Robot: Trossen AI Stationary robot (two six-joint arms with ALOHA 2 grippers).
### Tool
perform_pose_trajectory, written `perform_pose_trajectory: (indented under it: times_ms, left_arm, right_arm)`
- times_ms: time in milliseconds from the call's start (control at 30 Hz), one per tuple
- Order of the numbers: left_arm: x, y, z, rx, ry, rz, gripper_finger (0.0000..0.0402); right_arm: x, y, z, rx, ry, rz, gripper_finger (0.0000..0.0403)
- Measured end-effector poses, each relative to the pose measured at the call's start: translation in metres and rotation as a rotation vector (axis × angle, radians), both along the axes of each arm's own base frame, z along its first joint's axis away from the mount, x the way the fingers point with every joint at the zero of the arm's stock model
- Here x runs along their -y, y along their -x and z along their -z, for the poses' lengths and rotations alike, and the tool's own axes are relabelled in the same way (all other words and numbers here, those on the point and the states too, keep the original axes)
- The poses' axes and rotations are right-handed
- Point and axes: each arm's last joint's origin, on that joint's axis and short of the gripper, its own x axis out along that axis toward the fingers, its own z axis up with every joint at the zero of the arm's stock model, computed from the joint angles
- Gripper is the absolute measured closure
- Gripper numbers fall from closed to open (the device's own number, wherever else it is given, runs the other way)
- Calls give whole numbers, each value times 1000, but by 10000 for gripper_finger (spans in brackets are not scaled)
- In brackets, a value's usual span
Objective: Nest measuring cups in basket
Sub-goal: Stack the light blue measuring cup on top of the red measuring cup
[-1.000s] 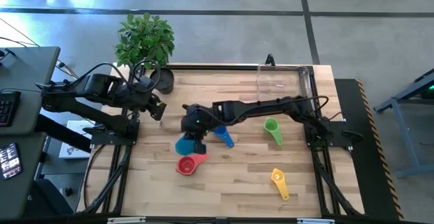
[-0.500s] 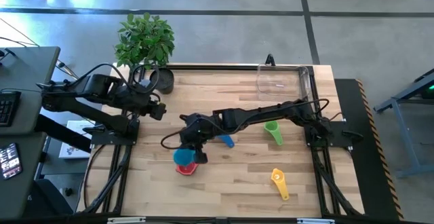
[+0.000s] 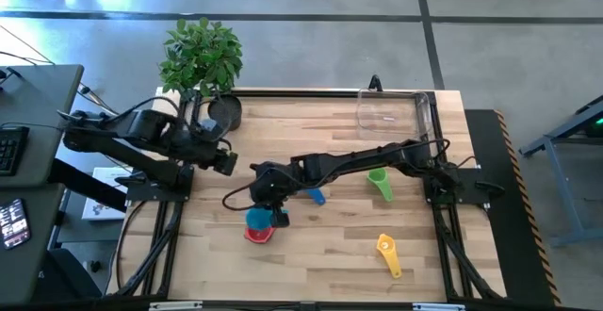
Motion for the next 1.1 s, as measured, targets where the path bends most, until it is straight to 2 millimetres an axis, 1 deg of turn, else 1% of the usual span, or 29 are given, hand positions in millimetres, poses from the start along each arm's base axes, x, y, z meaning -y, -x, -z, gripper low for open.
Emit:
perform_pose_trajectory:
  times_ms: [100, 200, 367, 467, 567, 667, 767, 833, 900, 1000, 1100]
  left_arm:
    - [4, -6, 5, -33, -8, 15, 328]
    - [6, -10, 9, -66, -18, 30, 328]
    - [13, -18, 14, -100, -24, 54, 328]
    - [16, -21, 18, -121, -31, 72, 328]
    - [18, -23, 19, -133, -35, 83, 328]
    - [20, -23, 19, -132, -35, 89, 328]
    - [21, -24, 20, -128, -31, 88, 328]
    - [21, -23, 19, -128, -31, 87, 328]
    - [21, -24, 20, -128, -31, 87, 328]
    - [21, -24, 19, -128, -31, 87, 328]
    - [21, -24, 19, -127, -31, 87, 328]
  right_arm:
    - [-1, 4, 4, -56, -3, 12, 402]
    - [-1, 11, 6, -159, -8, 41, 402]
    - [-2, 17, 1, -224, 1, 85, 402]
    - [-5, 17, -9, -200, 39, 80, 402]
    - [-10, 18, -19, -175, 60, 38, 402]
    - [-15, 14, -28, -93, 58, 13, 402]
    - [-22, 8, -30, -2, 44, -15, 402]
    - [-26, 5, -27, 31, 36, -22, 402]
    - [-27, 3, -24, 27, 27, -14, 402]
    - [-28, 0, -11, -5, 20, -2, 402]
    - [-28, -4, 5, -59, 4, 24, 402]
